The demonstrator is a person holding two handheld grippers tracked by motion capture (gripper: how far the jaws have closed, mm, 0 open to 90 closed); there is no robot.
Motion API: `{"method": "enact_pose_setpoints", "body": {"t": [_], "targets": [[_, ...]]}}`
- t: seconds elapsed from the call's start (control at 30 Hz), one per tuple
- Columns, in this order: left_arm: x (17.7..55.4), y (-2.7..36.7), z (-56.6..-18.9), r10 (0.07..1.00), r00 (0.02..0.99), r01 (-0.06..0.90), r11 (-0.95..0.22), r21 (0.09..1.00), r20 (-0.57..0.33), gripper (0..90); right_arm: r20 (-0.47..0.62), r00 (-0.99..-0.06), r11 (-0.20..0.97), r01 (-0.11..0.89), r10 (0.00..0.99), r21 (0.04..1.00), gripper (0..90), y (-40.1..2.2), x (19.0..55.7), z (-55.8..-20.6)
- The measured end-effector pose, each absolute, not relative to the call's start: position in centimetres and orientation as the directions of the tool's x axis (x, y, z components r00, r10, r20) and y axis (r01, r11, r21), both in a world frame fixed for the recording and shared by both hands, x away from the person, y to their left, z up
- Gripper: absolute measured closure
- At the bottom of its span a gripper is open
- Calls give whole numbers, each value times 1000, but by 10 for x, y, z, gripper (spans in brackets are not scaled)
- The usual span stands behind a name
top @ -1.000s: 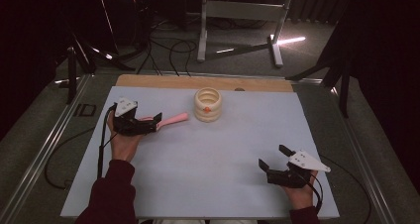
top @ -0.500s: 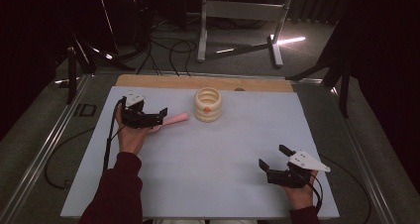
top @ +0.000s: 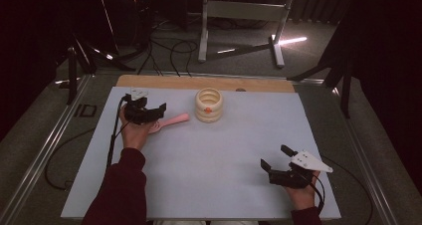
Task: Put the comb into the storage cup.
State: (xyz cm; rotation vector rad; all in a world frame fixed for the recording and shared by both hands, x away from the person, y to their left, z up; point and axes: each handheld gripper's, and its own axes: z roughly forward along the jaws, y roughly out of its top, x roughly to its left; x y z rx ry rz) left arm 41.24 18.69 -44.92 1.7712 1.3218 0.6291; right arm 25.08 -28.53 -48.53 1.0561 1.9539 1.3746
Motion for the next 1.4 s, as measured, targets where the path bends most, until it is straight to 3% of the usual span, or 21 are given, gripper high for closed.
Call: {"method": "enact_pose_setpoints", "body": {"t": [0.37,0.57,0.6,0.83,1.4], "targets": [[424,184,-459,945,309,582,-96,808,-111,601,24,-554,170,297,832,940,78,-287,250,-484],[429,179,-462,942,314,595,-94,798,-123,681,25,-557,171,297,830,939,78,-288,250,-484],[430,178,-463,942,310,598,-90,796,-127,738,25,-557,171,297,830,940,78,-288,250,-484],[435,175,-472,942,310,626,-98,773,-132,880,26,-557,170,296,830,940,78,-288,250,-484],[448,161,-494,941,299,727,-119,676,-156,900,24,-559,170,292,829,941,78,-289,249,-483]]}}
